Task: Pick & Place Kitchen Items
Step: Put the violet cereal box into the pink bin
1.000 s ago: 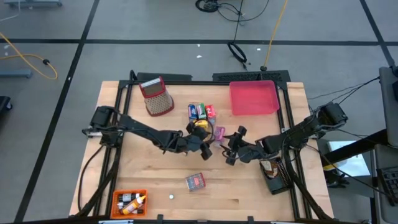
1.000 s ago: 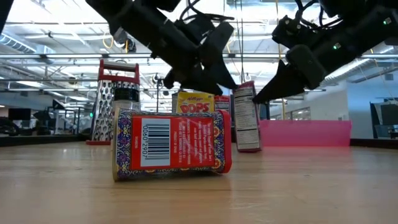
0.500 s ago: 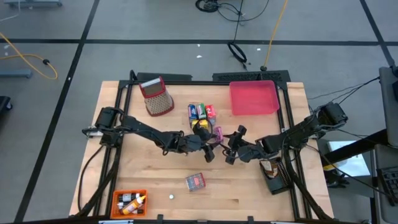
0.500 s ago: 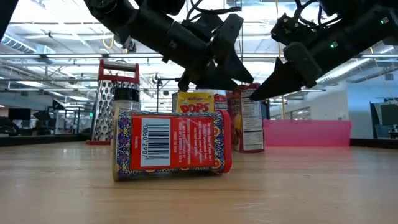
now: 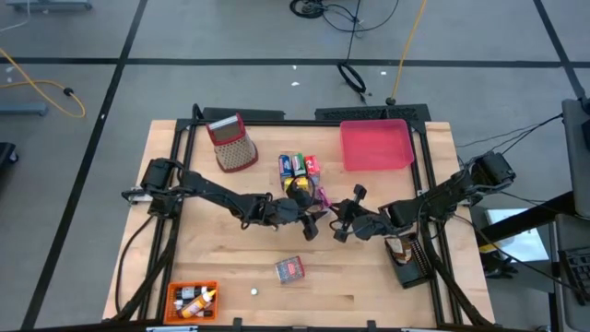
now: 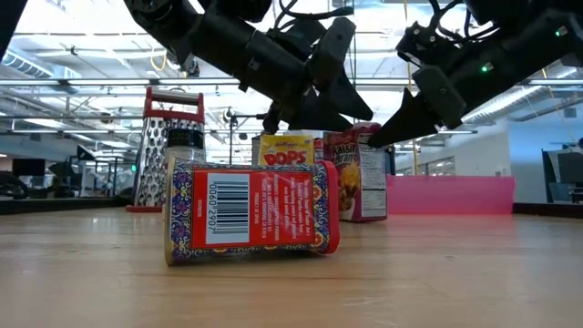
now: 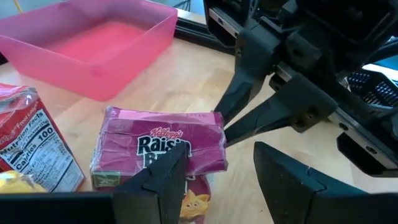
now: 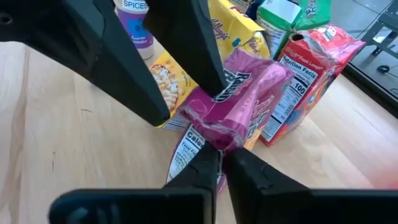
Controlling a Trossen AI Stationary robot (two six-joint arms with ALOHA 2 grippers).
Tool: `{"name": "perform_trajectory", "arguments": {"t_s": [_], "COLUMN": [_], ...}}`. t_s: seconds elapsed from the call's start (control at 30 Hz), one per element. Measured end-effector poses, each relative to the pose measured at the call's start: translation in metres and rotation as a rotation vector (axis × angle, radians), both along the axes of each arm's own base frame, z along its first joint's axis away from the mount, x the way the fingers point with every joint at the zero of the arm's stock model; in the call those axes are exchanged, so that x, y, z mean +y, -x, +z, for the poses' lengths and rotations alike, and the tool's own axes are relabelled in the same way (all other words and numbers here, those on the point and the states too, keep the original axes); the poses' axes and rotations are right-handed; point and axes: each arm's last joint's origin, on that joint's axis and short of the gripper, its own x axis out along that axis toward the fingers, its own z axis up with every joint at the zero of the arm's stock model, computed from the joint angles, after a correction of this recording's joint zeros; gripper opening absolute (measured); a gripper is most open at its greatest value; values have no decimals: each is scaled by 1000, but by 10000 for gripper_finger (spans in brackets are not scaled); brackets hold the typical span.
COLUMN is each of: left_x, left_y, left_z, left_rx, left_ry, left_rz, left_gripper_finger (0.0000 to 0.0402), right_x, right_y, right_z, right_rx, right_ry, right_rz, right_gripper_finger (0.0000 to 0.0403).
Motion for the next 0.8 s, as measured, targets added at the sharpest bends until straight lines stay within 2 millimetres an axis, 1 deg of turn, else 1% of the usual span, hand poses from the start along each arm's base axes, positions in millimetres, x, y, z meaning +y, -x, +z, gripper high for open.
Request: {"name": "perform_trajectory", "arguments": {"t_s": [0.07, 0.2, 0.33, 0.43, 0.53, 0.67, 0.8], "left_x": [0, 0, -2, -4, -6, -7, -11], "left_y": [0, 0, 3, 8, 16, 29, 37], "left_z": [0, 0, 11, 21, 33, 45, 53], "left_rx": [2, 9, -11, -8, 21, 84, 100], "left_ry": [-7, -33, -53, -89, -127, -169, -162], "left_rz": [-2, -13, -23, -24, 14, 79, 79], "left_gripper_finger": [186, 186, 186, 186, 186, 186, 186], "right_x": [0, -1, -2, -4, -8, -13, -21], "right_y": [0, 2, 6, 11, 20, 33, 49], "right_z": [0, 1, 7, 18, 28, 42, 57], "right_rx": [-1, 12, 9, -12, -15, -21, -20], "right_ry": [-1, 8, 3, -3, 9, 20, 77], "right_rz": [-2, -5, -8, -11, -28, -50, -91], "right_gripper_finger": [15, 5, 4, 3, 2, 1, 1]}}
